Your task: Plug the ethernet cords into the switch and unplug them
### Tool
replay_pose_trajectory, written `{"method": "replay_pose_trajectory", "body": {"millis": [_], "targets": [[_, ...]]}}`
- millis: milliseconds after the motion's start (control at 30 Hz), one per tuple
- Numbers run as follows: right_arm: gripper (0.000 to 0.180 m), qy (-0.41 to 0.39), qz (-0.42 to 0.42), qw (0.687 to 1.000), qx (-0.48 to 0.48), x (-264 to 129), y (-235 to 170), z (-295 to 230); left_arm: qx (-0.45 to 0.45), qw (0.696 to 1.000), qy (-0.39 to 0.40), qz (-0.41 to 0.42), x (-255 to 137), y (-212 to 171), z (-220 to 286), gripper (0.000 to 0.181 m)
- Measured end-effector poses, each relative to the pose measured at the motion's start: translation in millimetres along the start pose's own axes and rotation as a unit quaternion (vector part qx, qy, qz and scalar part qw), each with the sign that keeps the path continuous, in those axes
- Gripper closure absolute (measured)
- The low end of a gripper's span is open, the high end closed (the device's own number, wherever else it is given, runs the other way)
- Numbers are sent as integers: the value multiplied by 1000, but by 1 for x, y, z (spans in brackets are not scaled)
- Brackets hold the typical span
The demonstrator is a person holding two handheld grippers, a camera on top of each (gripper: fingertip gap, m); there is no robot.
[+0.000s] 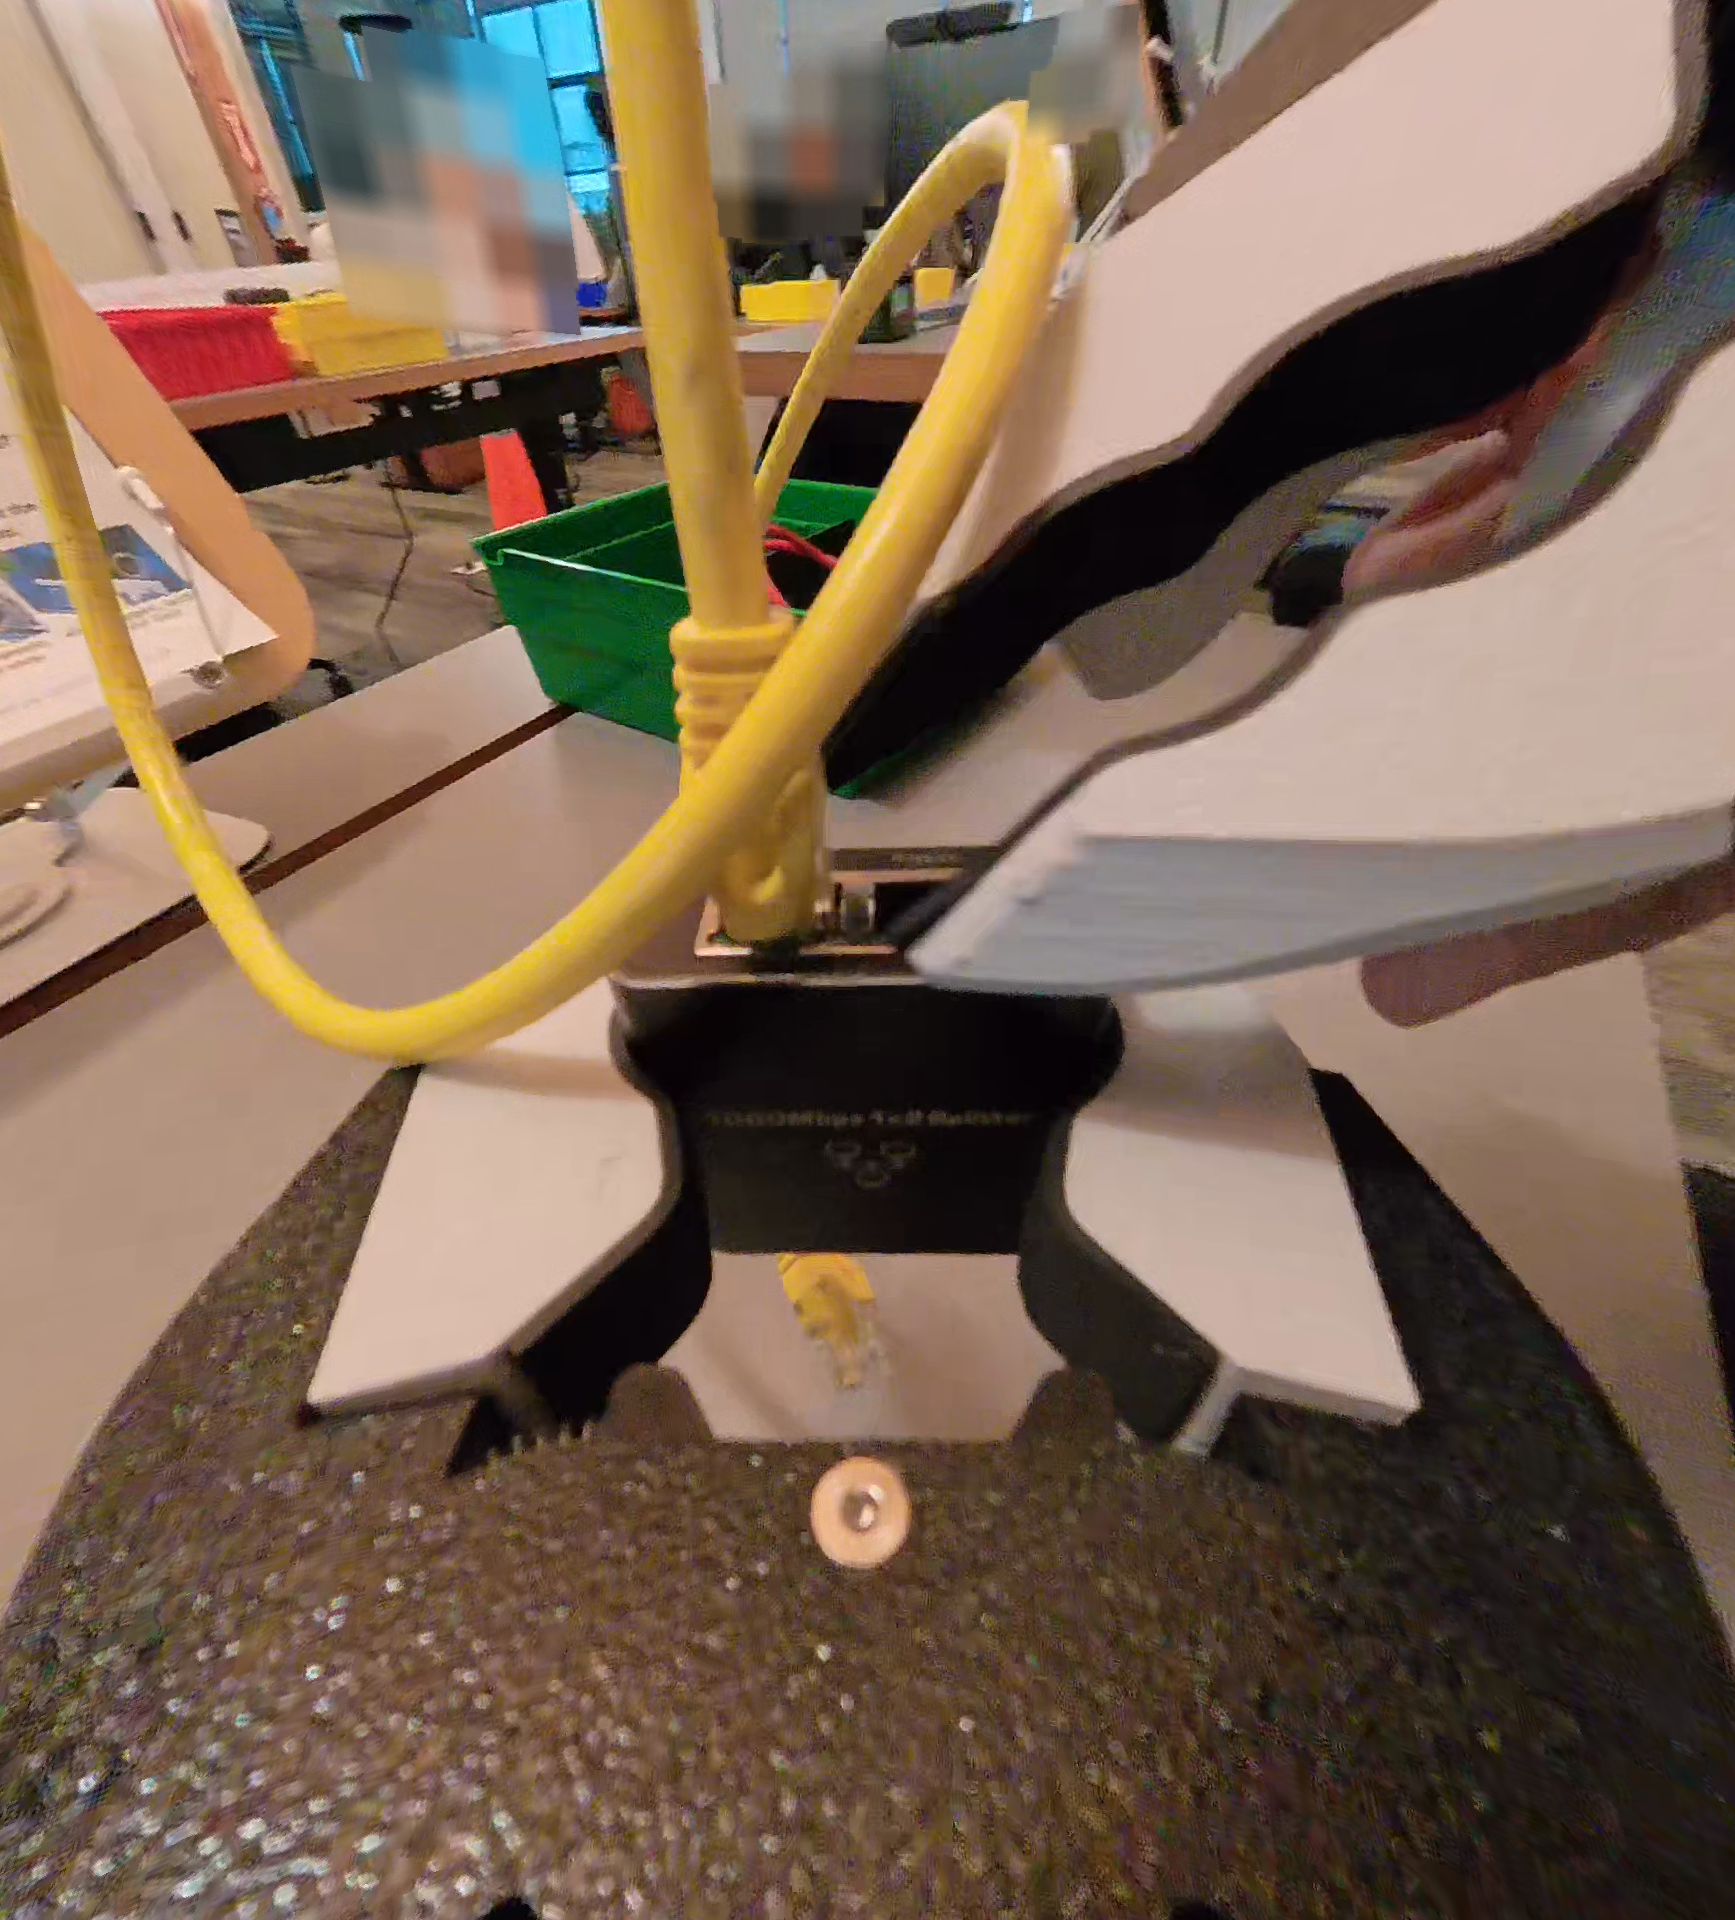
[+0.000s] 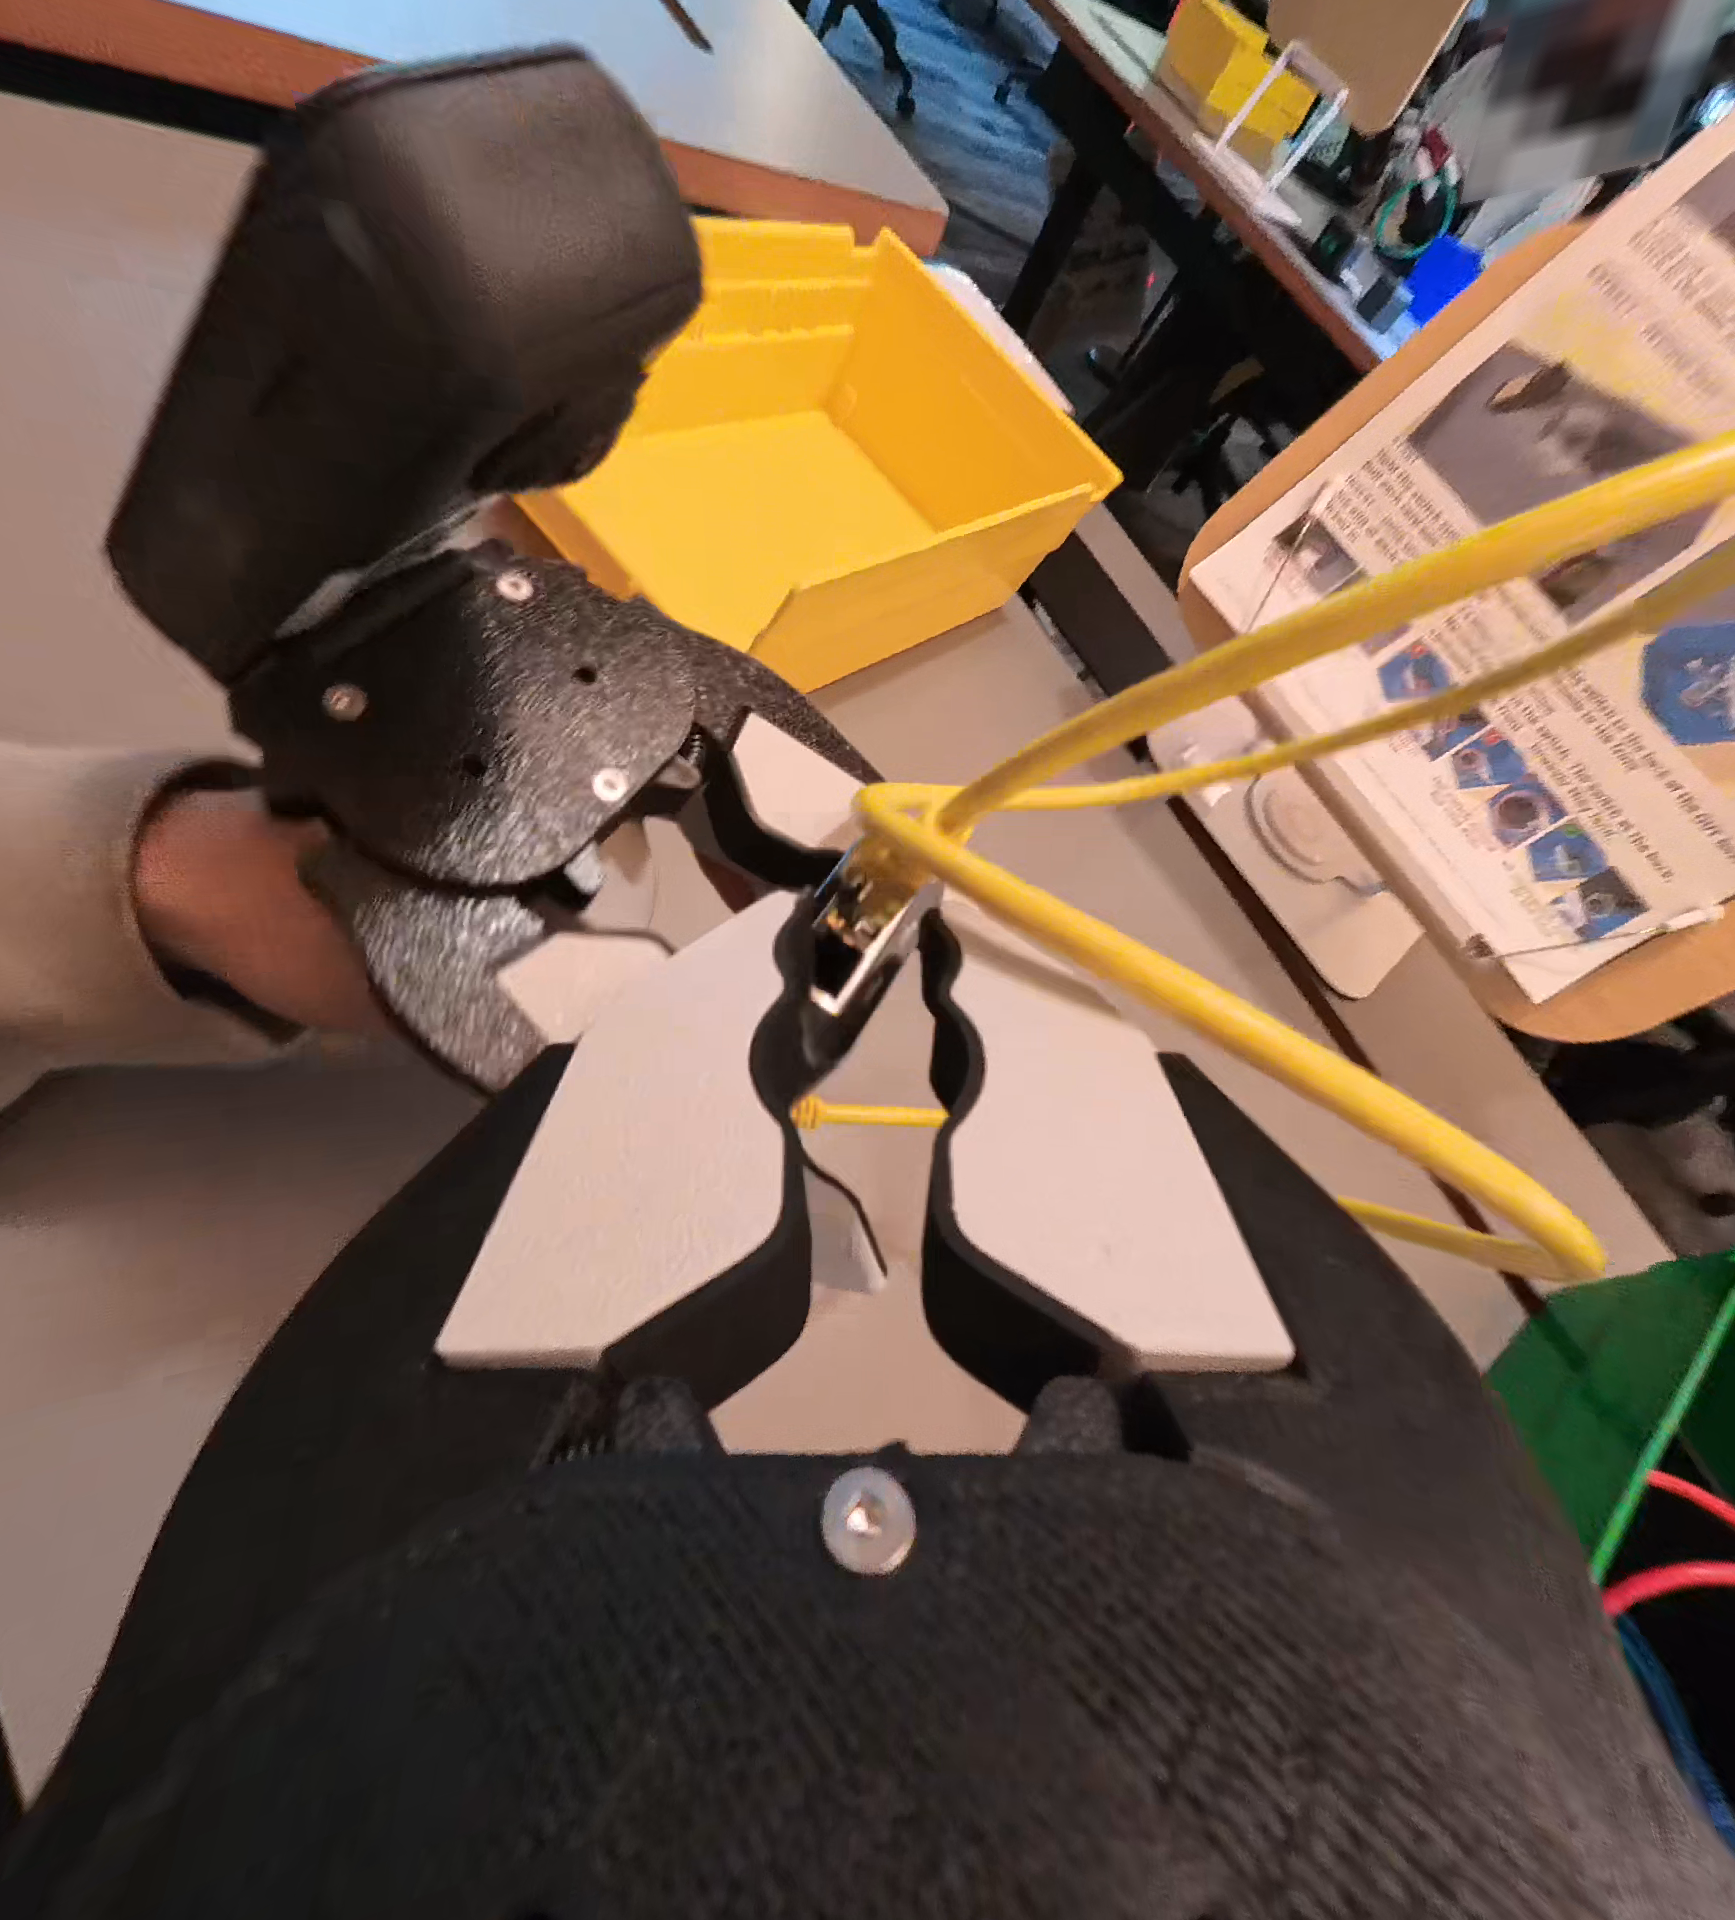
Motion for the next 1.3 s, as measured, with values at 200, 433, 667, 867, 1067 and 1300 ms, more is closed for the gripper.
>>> {"method": "replay_pose_trajectory", "body": {"millis": [200,433,667,867,1067,1300], "targets": [[130,37,51,997,54,-29,4,-3,-142,981,-114,62,-14,15,-4,105],[125,34,119,988,97,-40,4,6,-171,970,-148,88,-24,17,-13,105],[128,18,173,977,126,-43,-2,19,-165,969,-167,74,-30,25,-10,106],[130,63,209,963,157,-39,-1,17,-149,967,-205,35,-32,28,2,106],[135,115,208,957,167,-32,-6,12,-135,959,-248,11,-31,28,14,106],[142,162,229,939,198,-26,-7,9,-92,955,-279,-32,-28,22,28,106]]}}
Point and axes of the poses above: each gripper's, where its closed fingertips meet, x out along the fingers, y out of its top, z = x × y across the jaws, the point moved 7 cm from there along -x, back along the fingers, and after that the axes turned 3 degrees about z, right-handed, at the moved point
